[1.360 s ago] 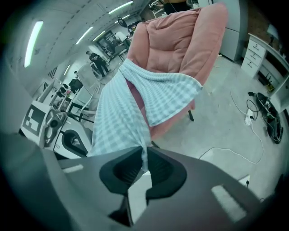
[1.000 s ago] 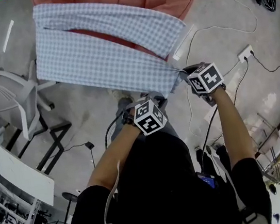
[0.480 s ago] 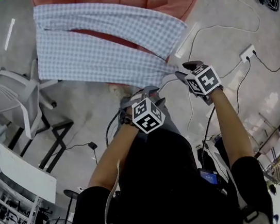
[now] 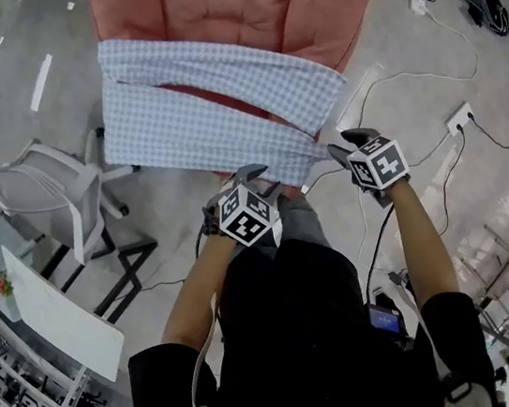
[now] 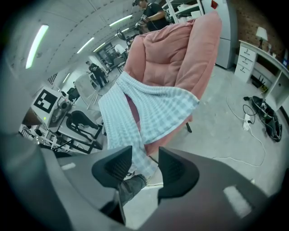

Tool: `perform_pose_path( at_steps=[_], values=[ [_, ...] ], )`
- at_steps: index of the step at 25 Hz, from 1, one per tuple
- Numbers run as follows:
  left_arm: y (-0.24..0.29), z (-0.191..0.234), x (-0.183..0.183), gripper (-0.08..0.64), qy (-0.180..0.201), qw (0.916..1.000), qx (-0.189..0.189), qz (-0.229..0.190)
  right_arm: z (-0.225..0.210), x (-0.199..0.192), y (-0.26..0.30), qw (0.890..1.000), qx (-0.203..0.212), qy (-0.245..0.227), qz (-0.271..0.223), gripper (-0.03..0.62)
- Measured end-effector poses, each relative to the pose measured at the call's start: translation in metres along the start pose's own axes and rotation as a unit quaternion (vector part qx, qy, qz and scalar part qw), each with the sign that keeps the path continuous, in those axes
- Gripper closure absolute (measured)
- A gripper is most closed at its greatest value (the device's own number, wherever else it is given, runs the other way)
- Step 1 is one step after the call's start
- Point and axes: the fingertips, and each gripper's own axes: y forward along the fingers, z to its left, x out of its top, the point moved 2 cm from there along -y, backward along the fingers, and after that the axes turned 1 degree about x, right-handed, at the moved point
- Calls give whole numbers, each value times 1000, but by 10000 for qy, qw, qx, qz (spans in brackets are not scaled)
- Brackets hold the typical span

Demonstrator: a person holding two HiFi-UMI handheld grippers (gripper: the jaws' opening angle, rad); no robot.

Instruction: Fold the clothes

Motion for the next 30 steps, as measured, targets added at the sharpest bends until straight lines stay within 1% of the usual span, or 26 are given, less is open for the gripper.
perform_pose_path(
  at_steps=[5, 8, 12, 16, 19, 22, 26, 28, 30],
  values=[
    [-43, 62, -1, 388, -125, 9986, 506, -127, -5, 31, -8, 9995, -143, 9, -298, 416],
    [-66, 104, -6, 390, -153, 9976, 651, -186, 3, 57, 0, 9993, -205, 7, -325, 419],
    [-83, 157, -17, 391, -169, 9978, 574, -271, 25, 100, 27, 9989, -324, -16, -331, 422],
    [-98, 204, -35, 393, 122, 9991, 313, -247, 56, 142, 62, 9979, -531, 100, -364, 428],
    [-125, 252, -52, 397, 314, 9990, 230, -225, 86, 180, 88, 9971, -606, 197, -427, 434],
    [-155, 303, -71, 410, 356, 9987, 299, -212, 108, 216, 111, 9966, -661, 206, -448, 436],
    [-193, 368, -92, 418, 284, 9984, 436, -229, 127, 263, 133, 9953, -801, 138, -518, 443],
    [-206, 400, -104, 427, 235, 9981, 523, -241, 135, 285, 143, 9946, -889, 31, -532, 445],
    [-215, 430, -117, 430, 290, 9974, 625, -196, 143, 305, 152, 9937, -976, -130, -528, 446]
  ],
)
